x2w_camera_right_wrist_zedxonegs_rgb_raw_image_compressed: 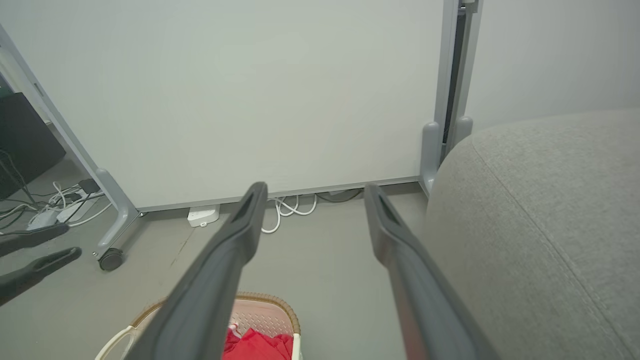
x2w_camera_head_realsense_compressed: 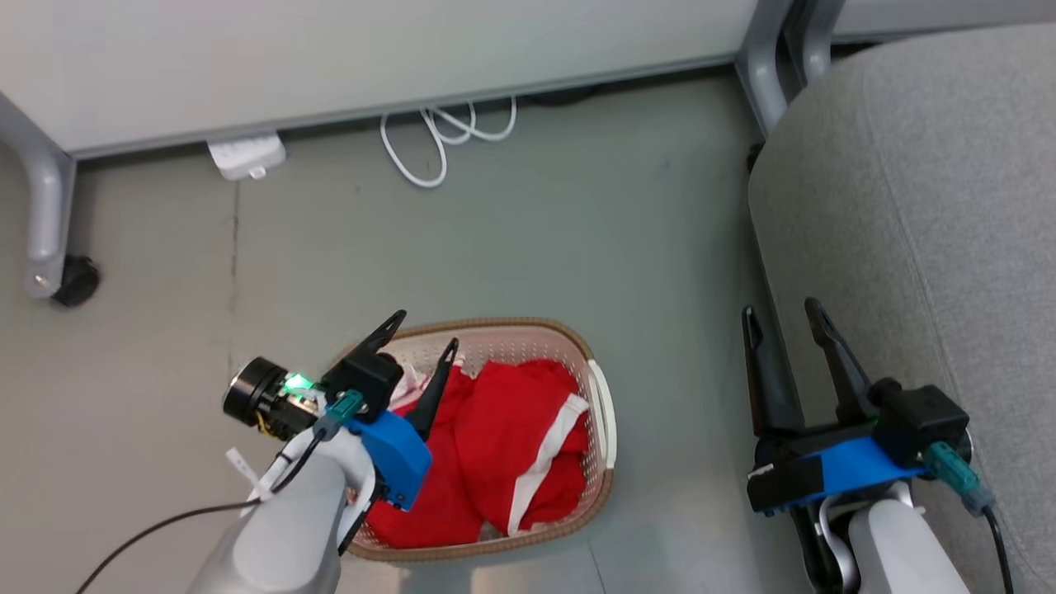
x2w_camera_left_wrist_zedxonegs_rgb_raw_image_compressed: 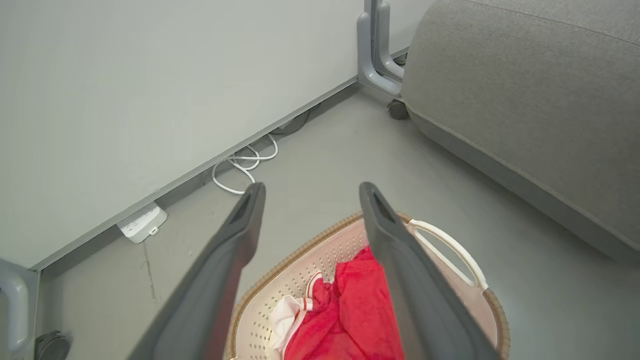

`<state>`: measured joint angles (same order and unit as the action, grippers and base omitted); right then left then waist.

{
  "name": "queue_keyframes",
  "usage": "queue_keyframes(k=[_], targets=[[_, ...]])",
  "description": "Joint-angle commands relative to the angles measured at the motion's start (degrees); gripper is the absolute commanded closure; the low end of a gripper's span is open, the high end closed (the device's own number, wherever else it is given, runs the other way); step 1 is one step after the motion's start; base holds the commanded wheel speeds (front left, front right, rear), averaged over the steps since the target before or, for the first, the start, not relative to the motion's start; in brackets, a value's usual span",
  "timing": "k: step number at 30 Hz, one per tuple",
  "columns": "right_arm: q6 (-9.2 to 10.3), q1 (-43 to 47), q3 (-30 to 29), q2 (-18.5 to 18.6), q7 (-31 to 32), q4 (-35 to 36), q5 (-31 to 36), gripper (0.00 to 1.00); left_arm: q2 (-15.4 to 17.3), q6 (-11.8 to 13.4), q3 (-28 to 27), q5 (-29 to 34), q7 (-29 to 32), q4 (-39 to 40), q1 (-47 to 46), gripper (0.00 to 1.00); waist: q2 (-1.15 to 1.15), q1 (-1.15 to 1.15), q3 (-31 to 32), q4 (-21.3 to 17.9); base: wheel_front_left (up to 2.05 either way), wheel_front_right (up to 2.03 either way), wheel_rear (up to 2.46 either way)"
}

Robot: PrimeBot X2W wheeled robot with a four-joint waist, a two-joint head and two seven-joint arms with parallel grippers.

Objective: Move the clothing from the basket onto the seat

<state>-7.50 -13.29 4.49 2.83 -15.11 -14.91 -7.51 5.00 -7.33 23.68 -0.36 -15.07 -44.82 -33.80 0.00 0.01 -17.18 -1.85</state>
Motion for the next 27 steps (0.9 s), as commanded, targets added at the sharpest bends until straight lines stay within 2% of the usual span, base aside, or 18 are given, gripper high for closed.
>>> queue_keyframes(k=[1, 7, 20, 27], targets=[[0.02, -1.4, 0.3, 0.1, -0.1, 0.3, 0.5, 0.0, 0.6, -0.1, 0.9, -0.1, -0.2, -1.1, -1.5, 0.0, 0.0, -0.01, -3.5, -1.1, 0.0, 0.0, 0.0], [0.02, -4.9, 0.6, 0.1, -0.1, 1.7, 1.0, 0.0, 1.8, -0.1, 7.3, -0.4, -0.2, -8.6, -7.6, 0.0, 0.0, -0.01, -9.6, -2.5, 0.0, 0.0, 0.0], [0.03, -11.9, -1.3, 0.1, -0.1, 4.5, 2.4, 0.0, 3.4, -0.1, 15.4, 4.1, -0.1, -23.7, -19.2, 0.0, 0.0, -0.01, -22.9, -5.0, 0.0, 0.0, 0.0], [0.03, -15.1, -1.6, 0.1, -0.1, 6.0, 2.5, 0.0, 4.5, 0.3, 18.3, 6.2, 1.6, -27.3, -23.7, 0.0, 0.0, -0.01, -28.3, -6.5, 0.0, 0.0, 0.0]])
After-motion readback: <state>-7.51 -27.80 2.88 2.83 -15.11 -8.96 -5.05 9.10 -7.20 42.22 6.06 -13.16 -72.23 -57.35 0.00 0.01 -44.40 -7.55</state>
